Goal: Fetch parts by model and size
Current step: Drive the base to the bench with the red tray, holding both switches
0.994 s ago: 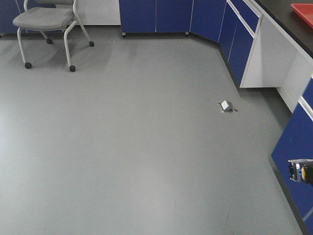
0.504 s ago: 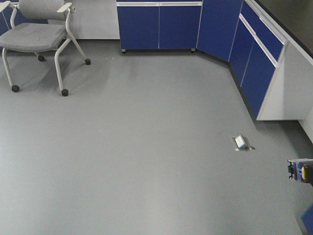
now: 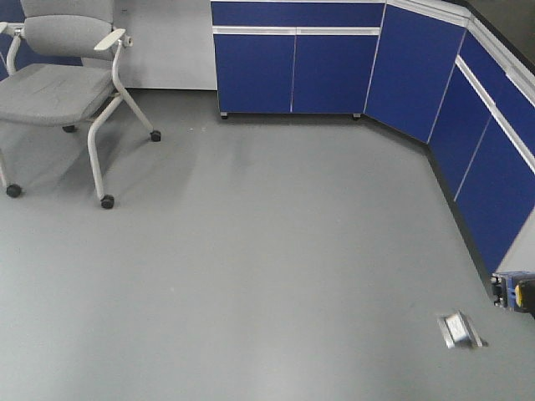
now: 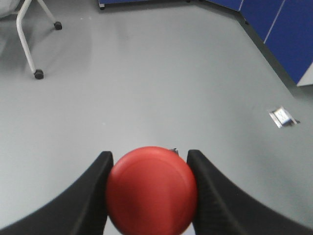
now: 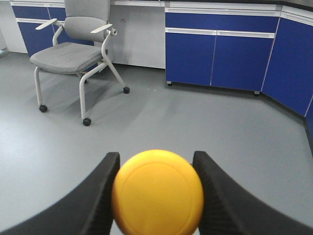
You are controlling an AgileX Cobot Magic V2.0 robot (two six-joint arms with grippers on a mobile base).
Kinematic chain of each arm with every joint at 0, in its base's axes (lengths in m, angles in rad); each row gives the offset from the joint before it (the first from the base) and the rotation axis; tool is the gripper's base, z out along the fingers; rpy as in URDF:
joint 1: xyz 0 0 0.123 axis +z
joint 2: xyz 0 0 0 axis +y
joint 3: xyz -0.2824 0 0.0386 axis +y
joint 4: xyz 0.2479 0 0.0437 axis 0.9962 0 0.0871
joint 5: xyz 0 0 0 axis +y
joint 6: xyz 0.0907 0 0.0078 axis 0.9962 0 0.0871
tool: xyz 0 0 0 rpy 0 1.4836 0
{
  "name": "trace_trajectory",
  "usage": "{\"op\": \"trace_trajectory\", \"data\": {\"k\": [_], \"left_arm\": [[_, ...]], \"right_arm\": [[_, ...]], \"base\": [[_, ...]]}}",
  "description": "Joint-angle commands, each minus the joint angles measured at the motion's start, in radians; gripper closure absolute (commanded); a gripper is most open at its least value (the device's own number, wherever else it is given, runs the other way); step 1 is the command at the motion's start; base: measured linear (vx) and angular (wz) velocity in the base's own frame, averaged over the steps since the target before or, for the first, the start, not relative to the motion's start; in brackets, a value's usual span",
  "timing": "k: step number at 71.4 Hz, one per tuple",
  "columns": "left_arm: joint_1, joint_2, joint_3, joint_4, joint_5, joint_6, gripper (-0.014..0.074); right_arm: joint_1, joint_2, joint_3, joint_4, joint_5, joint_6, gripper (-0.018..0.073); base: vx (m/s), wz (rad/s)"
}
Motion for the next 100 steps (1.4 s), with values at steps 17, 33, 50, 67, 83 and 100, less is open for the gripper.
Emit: {"op": "trace_trajectory", "data": {"k": [17, 33, 50, 67, 83, 100], "left_arm": [[-0.006, 0.007, -0.027, -0.001, -0.072, -0.002, 0.0603], [-0.006, 0.007, -0.027, -0.001, -0.072, -0.002, 0.0603], [-0.006, 0.007, -0.027, -0.001, -0.072, -0.002, 0.0603], [-0.006, 0.007, -0.027, -0.001, -0.072, -0.002, 0.0603], [-0.006, 0.007, -0.027, -0.001, -0.072, -0.002, 0.0603], [-0.006, 0.007, -0.027, -0.001, -0.072, -0.002, 0.0603]], "right_arm": [[0.001, 0.010, -0.031, -0.009, -0.079, -0.006, 0.0569], [0.001, 0.010, -0.031, -0.009, -0.079, -0.006, 0.0569], [0.001, 0.010, -0.031, -0.009, -0.079, -0.006, 0.0569], [0.001, 0.010, -0.031, -0.009, -0.079, -0.006, 0.0569], [0.001, 0.010, -0.031, -0.009, -0.079, -0.006, 0.0569], [0.001, 0.010, -0.031, -0.009, -0.079, -0.006, 0.0569]], "base": [[0.60, -0.01], [0.55, 0.00], [0.48, 0.00], [0.43, -0.18], [0.37, -0.61], [0.29, -0.92]]}}
